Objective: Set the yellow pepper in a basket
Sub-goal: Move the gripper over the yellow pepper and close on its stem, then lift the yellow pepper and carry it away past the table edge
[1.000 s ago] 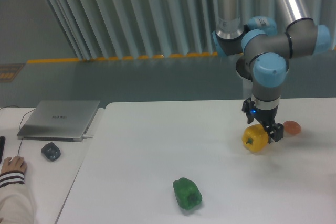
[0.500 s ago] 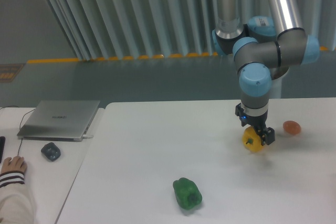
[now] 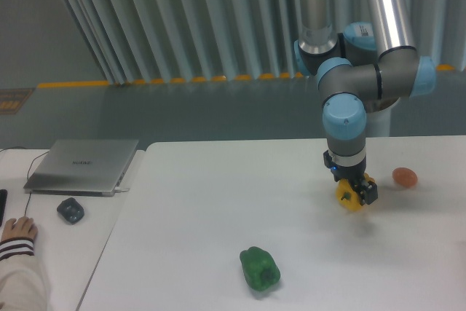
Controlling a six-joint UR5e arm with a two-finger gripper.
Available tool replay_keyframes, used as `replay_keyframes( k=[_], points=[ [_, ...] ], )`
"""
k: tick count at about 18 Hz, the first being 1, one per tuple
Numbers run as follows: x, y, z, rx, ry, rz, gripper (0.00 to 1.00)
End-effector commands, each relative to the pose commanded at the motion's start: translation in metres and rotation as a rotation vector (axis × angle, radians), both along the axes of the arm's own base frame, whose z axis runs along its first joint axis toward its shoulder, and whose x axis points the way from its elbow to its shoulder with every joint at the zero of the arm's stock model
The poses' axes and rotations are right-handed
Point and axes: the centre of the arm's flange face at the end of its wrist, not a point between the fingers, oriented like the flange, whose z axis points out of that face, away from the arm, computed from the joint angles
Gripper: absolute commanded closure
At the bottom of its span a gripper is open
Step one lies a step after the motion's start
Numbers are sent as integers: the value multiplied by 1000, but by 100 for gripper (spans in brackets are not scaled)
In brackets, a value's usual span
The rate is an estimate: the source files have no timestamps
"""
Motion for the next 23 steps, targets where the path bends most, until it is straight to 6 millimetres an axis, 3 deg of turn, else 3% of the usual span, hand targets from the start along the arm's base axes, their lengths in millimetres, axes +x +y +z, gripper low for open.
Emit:
replay_keyframes(
  k=[5,7,10,14,17,21,23],
  points=[
    [-1,1,4,2,5,3,59],
    [-2,2,6,4,5,1,60],
    [-14,8,35,18,26,-6,61],
    [-37,15,83,-1,151,-128,61],
    [-62,11,102,32,173,-165,61],
    [-114,-3,123,111,267,-201,61],
    [-129,-9,124,126,293,-182,61]
  ],
)
